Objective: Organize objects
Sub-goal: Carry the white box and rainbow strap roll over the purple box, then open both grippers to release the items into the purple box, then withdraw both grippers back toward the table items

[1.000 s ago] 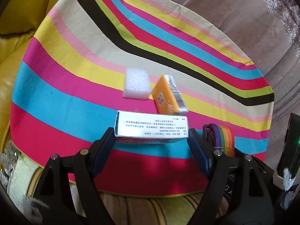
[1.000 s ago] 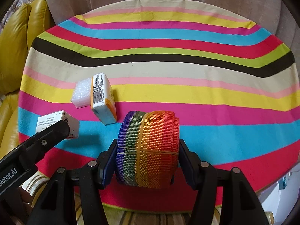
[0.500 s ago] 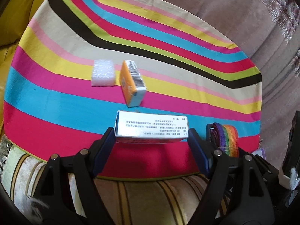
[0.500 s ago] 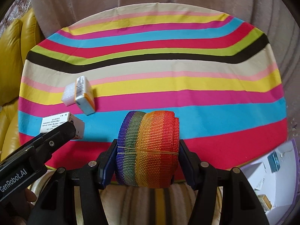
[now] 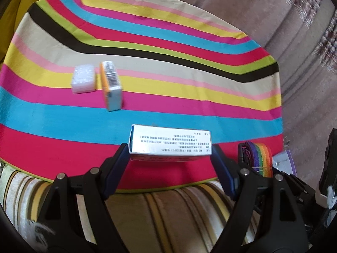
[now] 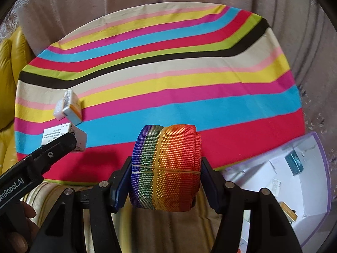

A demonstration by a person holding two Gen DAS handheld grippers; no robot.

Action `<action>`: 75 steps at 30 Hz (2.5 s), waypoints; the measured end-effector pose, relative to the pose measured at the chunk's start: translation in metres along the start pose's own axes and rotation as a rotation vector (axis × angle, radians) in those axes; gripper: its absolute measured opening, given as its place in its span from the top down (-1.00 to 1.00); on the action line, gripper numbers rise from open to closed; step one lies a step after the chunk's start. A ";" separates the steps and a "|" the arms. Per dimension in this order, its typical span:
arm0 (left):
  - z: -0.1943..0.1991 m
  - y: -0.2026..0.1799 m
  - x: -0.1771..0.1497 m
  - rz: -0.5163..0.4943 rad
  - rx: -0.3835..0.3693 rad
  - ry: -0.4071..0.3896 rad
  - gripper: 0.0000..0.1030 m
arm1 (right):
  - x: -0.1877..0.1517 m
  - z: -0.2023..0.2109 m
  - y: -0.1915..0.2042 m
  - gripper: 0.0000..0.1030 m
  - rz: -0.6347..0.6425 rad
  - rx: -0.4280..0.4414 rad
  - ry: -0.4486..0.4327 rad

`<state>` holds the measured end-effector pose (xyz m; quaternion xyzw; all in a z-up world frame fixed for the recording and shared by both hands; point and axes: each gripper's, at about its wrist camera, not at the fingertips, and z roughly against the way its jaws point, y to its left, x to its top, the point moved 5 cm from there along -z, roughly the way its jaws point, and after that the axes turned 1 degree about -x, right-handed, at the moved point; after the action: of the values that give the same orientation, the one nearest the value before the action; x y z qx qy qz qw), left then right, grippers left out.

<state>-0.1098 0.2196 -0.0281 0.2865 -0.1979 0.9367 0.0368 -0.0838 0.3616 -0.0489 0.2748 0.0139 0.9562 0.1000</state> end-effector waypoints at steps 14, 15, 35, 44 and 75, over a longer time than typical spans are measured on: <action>-0.012 -0.076 -0.022 -0.165 -0.081 0.062 -0.56 | -0.022 0.016 -0.076 -0.18 -0.122 -0.078 0.009; -0.013 -0.083 -0.025 -0.179 -0.089 0.068 -0.56 | -0.024 0.017 -0.081 -0.18 -0.131 -0.084 0.010; -0.045 -0.199 -0.070 -0.443 -0.222 0.202 -0.56 | -0.059 0.036 -0.218 -0.19 -0.356 -0.318 0.023; -0.058 -0.231 -0.083 -0.470 -0.336 0.283 -0.66 | -0.056 0.054 -0.251 -0.20 -0.399 -0.393 -0.023; -0.030 -0.112 -0.032 -0.208 -0.187 0.154 -0.76 | -0.033 0.034 -0.156 -0.38 -0.239 -0.247 0.012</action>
<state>-0.0778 0.3357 -0.0291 0.2281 -0.2502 0.9245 0.1749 -0.0095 0.5071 -0.0502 0.2511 -0.0707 0.9336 0.2457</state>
